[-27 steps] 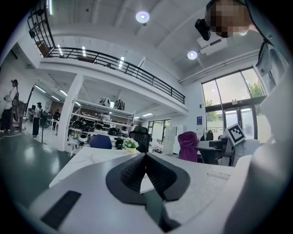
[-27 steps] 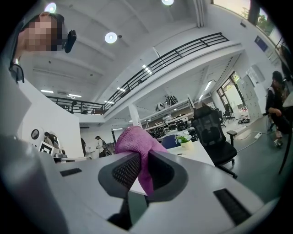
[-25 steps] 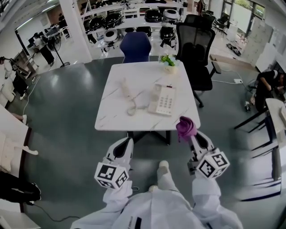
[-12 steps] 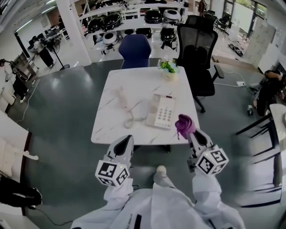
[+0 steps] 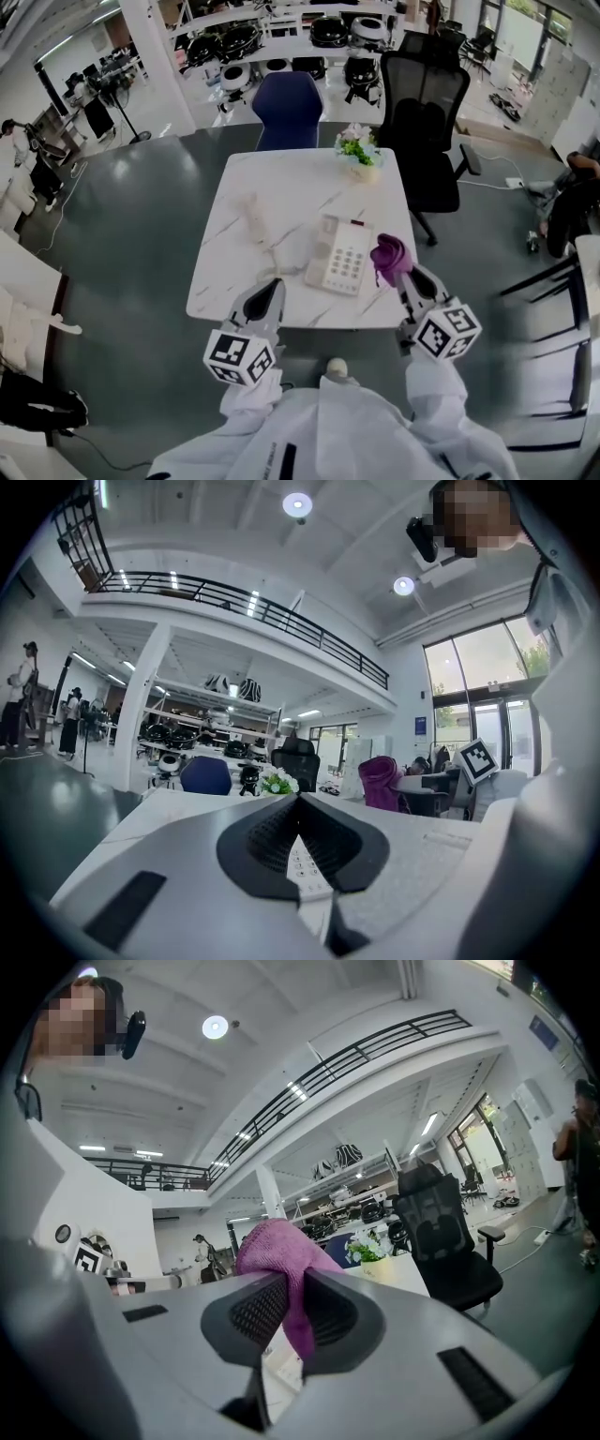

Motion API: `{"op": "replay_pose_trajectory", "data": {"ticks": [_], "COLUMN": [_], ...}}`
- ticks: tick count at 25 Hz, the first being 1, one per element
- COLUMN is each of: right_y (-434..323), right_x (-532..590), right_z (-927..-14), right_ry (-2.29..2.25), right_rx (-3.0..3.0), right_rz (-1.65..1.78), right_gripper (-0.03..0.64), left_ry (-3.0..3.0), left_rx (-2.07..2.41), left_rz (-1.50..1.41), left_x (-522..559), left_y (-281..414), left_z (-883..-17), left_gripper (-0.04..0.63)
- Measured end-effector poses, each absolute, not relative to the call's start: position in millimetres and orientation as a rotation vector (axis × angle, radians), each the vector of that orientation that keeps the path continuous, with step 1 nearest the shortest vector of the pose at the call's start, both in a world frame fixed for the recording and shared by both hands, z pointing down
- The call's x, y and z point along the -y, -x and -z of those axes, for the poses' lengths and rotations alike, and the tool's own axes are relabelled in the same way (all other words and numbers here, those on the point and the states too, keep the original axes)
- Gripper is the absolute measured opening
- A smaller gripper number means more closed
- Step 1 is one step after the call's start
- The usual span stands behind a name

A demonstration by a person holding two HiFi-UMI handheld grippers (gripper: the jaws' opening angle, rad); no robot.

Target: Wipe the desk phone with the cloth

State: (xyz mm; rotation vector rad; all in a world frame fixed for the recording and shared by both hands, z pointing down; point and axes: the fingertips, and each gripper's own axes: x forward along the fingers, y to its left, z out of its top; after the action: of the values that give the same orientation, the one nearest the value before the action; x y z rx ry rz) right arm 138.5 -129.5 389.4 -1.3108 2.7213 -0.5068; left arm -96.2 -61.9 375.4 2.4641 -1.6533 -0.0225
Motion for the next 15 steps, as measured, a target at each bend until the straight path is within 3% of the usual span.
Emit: {"op": "replay_pose_trajectory", "data": {"ticks": [15], "right_y": [-131.0], "right_x": [225.1], "right_z": [-404.4], "right_ry": [1.277], "right_rx": [-2.773], "right_rz": [0.524], "right_gripper": [0.032], "left_ry": [-2.421], "left_rx": [1.663], "left_rz": [0.007], "left_x": [150.3], "left_y": [92.2], "left_z": [-394.8], "left_gripper": [-0.002]}}
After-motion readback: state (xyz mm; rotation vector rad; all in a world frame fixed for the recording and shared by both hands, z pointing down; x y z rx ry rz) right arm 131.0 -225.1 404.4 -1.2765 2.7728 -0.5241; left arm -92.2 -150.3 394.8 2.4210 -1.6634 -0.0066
